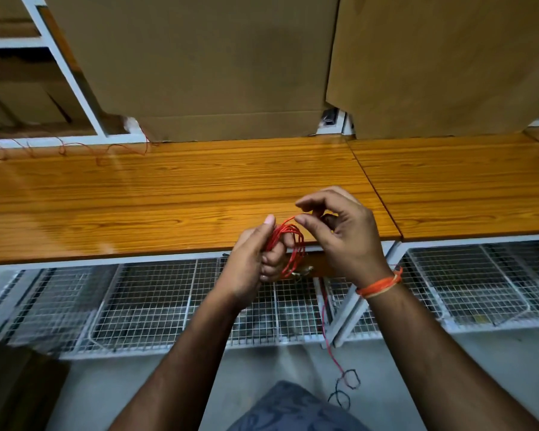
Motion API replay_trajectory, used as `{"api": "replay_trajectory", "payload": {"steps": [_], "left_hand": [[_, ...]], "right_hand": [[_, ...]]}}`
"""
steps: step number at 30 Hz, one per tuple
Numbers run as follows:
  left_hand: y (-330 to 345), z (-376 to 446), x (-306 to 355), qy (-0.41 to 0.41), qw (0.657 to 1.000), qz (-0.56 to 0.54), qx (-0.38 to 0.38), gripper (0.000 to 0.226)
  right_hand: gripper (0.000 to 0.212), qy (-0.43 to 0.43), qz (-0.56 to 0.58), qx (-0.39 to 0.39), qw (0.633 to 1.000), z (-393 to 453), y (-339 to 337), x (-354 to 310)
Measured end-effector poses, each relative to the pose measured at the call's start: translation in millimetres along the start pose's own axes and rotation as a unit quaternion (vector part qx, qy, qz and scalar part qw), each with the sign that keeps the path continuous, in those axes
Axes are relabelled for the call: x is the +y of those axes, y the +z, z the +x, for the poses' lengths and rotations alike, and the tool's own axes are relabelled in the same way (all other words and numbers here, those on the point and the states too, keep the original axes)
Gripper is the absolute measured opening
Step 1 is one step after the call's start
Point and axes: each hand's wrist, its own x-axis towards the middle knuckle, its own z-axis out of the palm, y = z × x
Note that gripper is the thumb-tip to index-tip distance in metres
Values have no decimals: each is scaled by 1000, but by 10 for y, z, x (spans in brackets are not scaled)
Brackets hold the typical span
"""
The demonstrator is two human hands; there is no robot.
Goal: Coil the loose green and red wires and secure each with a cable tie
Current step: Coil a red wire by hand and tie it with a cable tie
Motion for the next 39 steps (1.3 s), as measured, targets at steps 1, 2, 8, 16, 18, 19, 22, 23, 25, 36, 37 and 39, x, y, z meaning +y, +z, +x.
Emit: {"api": "replay_trajectory", "payload": {"steps": [1, 2, 8, 16, 18, 19, 22, 23, 25, 36, 37, 39], "left_hand": [[11, -18, 12, -1, 1000, -14, -11, 40], [27, -24, 23, -3, 999, -30, -19, 36], [164, -5, 38, 15, 995, -102, -13, 31], [451, 179, -170, 11, 994, -49, 93, 33], [562, 217, -203, -10, 994, -78, 82, 31], [620, 234, -214, -25, 992, -100, 69, 27], [784, 277, -253, -60, 987, -147, 34, 26], [820, 294, -284, -71, 984, -159, 26, 30], [878, 309, -348, -90, 977, -191, 15, 43], [1156, 330, -571, -132, 938, -320, -8, 32], [1170, 329, -567, -129, 939, -319, 1, 31], [1198, 337, -535, -124, 943, -307, 39, 31]], "right_hand": [[14, 22, 15, 4, 1000, -18, 17, 25], [13, 48, 32, 3, 998, -39, 41, 81], [43, 264, 285, -74, 918, -257, 217, 142], [39, 337, 293, 45, 894, -248, 108, 158], [41, 347, 288, 59, 890, -226, 13, 227], [45, 349, 286, 61, 890, -212, -36, 248], [75, 360, 274, 71, 889, -186, -150, 313], [78, 367, 265, 78, 889, -183, -192, 336], [73, 366, 251, 80, 893, -190, -269, 381], [51, 290, 215, 68, 930, -343, -546, 573], [51, 290, 224, 63, 928, -350, -539, 584], [52, 290, 256, 39, 921, -366, -534, 598]]}}
